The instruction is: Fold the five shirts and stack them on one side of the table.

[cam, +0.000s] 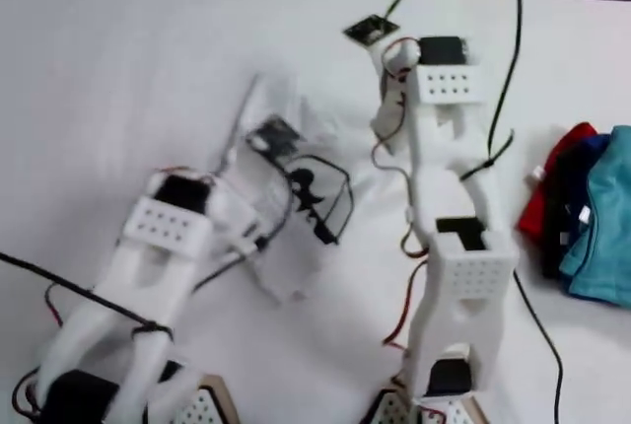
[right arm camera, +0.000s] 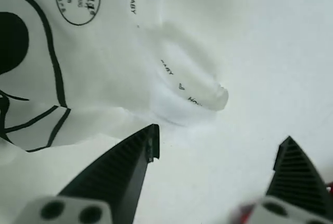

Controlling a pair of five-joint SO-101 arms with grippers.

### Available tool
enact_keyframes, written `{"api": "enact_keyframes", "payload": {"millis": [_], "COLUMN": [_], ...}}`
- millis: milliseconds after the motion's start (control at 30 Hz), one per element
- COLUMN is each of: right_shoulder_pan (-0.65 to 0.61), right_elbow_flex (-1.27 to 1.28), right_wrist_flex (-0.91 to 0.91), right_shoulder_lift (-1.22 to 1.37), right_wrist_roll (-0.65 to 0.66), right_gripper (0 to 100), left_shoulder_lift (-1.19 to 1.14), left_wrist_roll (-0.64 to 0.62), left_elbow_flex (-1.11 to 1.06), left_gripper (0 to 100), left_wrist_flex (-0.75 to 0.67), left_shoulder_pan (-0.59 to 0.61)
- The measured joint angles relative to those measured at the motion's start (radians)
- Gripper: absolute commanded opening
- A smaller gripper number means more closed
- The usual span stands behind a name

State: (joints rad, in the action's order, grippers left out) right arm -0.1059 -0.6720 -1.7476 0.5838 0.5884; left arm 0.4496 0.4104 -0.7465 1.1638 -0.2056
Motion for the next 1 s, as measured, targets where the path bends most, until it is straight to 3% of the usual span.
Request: {"api": "enact_keyframes", "payload": {"millis": [233,433,667,833,900,1000], "right_shoulder_pan": [0.104,0.140,0.140,0.140,0.140,0.140], "right_elbow_flex": [0.000,0.000,0.000,0.000,0.000,0.000], "right_wrist_flex": [0.008,0.008,0.008,0.008,0.008,0.008], "right_shoulder_lift": [0.000,0.000,0.000,0.000,0.000,0.000], "right_wrist_roll": [0.000,0.000,0.000,0.000,0.000,0.000], "right_gripper": [35.4,35.4,35.4,35.4,35.4,35.4], "left_shoulder_lift": [0.000,0.000,0.000,-0.006,-0.052,-0.160], "left_wrist_roll": [-0.054,-0.284,-0.292,-0.239,-0.187,-0.161], "left_elbow_flex": [0.058,0.137,0.072,-0.017,-0.035,-0.034], "left_gripper": [25,25,25,25,21,4], "left_wrist_flex": [-0.028,-0.048,-0.049,-0.132,-0.183,-0.210], "left_shoulder_pan": [-0.094,-0.123,-0.170,-0.173,-0.173,-0.175]}}
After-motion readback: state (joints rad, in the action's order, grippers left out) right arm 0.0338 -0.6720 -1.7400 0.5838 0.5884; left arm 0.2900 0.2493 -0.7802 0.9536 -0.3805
